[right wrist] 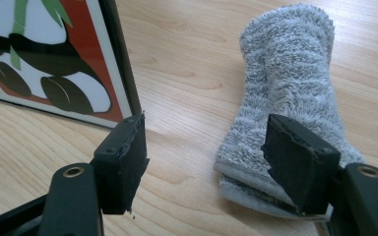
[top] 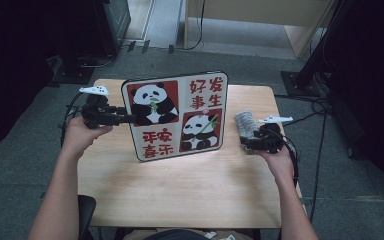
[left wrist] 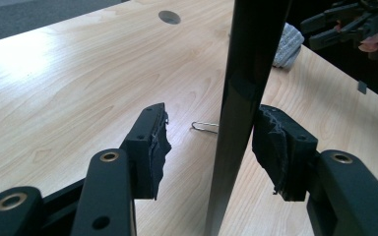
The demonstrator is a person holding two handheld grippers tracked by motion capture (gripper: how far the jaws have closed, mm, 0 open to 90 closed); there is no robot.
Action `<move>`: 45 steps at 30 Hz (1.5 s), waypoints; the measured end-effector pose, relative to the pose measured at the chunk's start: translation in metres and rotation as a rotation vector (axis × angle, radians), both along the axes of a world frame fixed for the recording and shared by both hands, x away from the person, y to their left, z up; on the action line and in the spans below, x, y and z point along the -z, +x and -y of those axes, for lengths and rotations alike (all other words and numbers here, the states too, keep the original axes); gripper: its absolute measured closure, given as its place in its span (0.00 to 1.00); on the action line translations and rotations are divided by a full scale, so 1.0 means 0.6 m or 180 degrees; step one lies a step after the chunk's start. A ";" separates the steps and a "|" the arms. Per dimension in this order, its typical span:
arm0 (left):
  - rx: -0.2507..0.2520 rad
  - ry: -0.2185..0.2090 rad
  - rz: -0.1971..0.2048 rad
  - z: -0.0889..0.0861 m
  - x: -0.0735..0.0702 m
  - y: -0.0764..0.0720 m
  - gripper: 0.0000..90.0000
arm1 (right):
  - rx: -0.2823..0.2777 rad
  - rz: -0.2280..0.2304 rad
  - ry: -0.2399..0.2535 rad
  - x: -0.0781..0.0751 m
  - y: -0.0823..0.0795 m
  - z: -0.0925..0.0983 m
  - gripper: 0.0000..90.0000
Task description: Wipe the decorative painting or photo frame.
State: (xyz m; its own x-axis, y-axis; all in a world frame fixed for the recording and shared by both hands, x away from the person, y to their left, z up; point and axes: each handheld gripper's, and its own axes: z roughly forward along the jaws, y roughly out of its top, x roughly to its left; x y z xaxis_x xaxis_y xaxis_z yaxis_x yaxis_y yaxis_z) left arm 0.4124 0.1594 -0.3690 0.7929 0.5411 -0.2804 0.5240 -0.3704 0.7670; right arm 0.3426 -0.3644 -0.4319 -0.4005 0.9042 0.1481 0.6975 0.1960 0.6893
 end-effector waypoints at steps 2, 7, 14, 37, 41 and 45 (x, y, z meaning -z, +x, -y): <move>-0.0013 0.0003 0.0006 0.000 0.002 0.000 0.52 | -0.0014 0.0021 -0.0007 0.000 -0.002 0.000 0.37; -0.0045 0.0019 0.0007 -0.002 0.005 0.002 0.52 | -0.0014 -0.0008 0.0008 0.002 -0.004 0.001 0.37; -0.0085 0.0025 0.0005 -0.003 0.009 0.005 0.52 | 0.0014 -0.0031 0.0029 0.006 0.001 0.007 0.37; -0.0112 0.0027 0.0116 -0.010 0.007 -0.012 0.45 | 0.0043 -0.0010 0.0094 0.003 0.009 0.012 0.37; -0.0135 0.0026 0.0151 -0.016 0.003 -0.018 0.43 | 0.0063 -0.0002 0.0112 0.002 0.012 0.015 0.37; -0.0157 0.0023 0.0169 -0.025 0.001 -0.024 0.42 | 0.0061 0.0007 0.0121 0.001 0.016 0.014 0.37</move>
